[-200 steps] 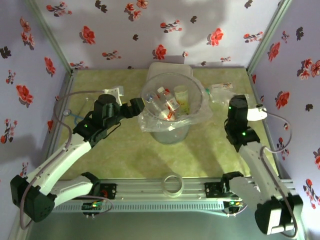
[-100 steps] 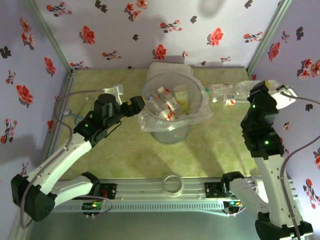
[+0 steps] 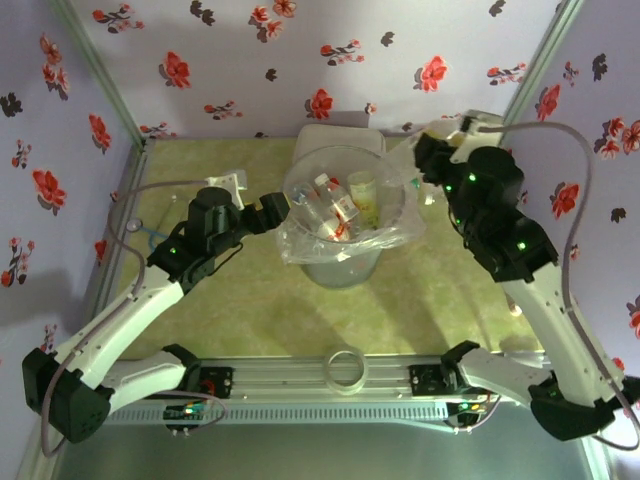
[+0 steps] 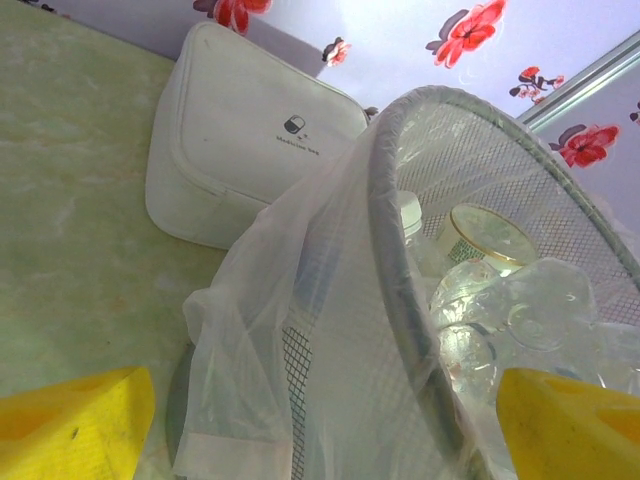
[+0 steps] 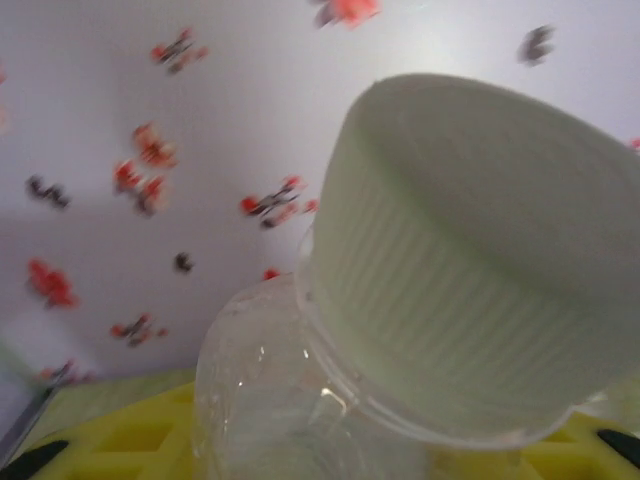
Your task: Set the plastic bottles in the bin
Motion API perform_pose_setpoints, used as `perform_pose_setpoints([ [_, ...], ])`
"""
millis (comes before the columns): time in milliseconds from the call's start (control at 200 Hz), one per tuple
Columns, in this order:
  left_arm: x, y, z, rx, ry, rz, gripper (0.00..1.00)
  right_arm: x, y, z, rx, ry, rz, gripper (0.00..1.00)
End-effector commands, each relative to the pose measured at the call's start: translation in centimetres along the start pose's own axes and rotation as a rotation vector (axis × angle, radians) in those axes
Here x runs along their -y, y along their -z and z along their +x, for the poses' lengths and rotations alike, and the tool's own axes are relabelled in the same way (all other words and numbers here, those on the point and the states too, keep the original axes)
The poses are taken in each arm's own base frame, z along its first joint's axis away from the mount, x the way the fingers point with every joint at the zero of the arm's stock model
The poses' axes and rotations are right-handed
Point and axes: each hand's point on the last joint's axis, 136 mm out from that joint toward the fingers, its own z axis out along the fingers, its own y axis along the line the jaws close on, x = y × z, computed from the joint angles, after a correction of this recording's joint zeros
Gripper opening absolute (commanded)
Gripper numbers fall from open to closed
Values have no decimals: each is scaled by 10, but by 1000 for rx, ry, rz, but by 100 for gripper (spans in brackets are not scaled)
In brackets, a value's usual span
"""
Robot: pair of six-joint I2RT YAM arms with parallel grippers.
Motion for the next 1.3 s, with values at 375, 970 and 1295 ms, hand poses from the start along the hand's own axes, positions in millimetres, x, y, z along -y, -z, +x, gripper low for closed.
perform_pose_setpoints([
  [375, -1, 4, -3, 15, -1, 5, 89, -61, -37, 126, -540, 287, -178, 47],
  [970, -9, 11, -3, 19, -10, -16, 90, -98, -90, 256, -902, 397, -249, 66],
  [1295, -10, 9, -4, 19, -13, -21, 90, -105, -71, 164, -682, 368, -268, 88],
])
